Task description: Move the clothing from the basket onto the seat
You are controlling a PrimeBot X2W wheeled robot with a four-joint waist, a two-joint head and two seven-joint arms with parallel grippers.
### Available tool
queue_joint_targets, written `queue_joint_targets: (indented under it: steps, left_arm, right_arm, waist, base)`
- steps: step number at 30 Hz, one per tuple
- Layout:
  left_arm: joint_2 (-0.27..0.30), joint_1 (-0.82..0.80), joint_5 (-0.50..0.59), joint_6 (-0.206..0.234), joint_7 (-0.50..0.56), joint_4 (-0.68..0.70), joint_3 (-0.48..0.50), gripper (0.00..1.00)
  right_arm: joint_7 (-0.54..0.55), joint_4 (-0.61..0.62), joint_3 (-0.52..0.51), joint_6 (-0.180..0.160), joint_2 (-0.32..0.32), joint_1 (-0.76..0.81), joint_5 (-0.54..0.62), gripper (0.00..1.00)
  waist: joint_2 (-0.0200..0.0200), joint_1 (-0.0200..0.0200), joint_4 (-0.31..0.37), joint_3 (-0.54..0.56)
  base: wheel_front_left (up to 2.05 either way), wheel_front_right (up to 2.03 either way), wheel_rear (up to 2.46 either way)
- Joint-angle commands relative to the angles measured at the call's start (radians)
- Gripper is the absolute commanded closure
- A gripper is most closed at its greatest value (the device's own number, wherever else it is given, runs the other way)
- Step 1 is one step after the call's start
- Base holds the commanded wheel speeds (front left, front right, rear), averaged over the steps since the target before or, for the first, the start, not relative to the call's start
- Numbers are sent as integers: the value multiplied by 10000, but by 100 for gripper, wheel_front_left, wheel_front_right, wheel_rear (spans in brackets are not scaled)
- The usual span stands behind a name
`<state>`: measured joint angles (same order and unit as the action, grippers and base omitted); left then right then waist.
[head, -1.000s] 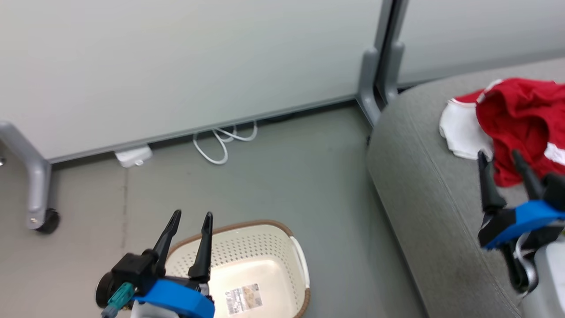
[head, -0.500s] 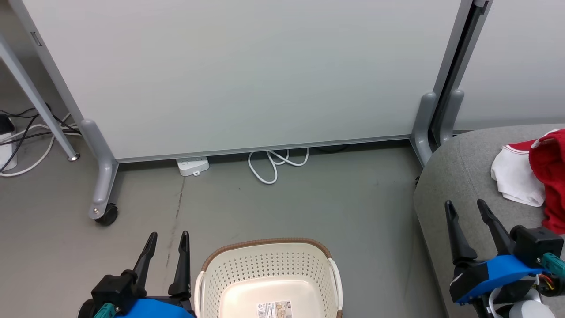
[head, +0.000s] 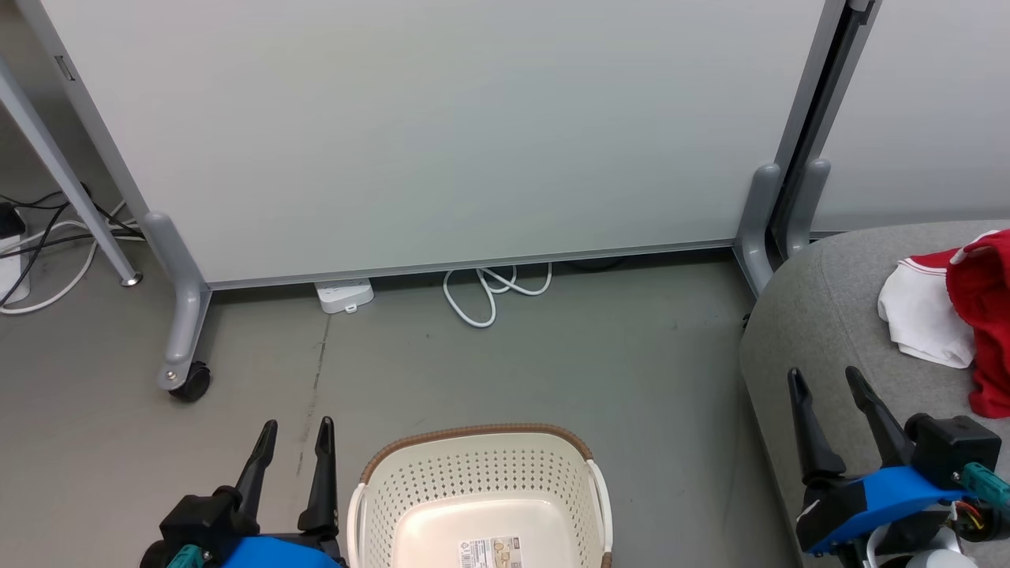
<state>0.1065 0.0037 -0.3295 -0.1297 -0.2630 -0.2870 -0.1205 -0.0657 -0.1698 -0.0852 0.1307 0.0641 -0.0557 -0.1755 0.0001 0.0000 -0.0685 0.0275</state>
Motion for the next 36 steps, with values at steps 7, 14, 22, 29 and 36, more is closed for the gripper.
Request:
queue_joint_targets:
  steps: [7,14,22,29,36]
  left_arm:
    - [-129,238,-74,0,56,-463,-157,100]
    - [-199,488,-402,0,166,-891,-148,100]
    - [-220,293,-1801,-1,544,-741,106,100]
    - [-239,133,-2915,-2,851,-620,316,100]
    - [-260,-5,-3936,-3,1134,-511,504,100]
  right_arm:
    - [34,-480,37,-2,-63,241,-38,100]
    - [97,-1008,25,-2,-110,412,-395,100]
    - [287,-970,-14,-2,-112,298,-1942,100]
    - [432,-934,-37,-1,-113,207,-3182,100]
    - [565,-906,-60,-1,-115,121,-4321,100]
  waist:
    - [-1,0,20,-16]
    - [-1,1,34,-22]
    - [-1,1,76,-40]
    - [-1,1,113,-56]
    - [-1,0,150,-72]
  base:
    - [0,0,0]
    - [0,0,0]
    - [0,0,0]
    - [0,0,0]
    - [0,0,0]
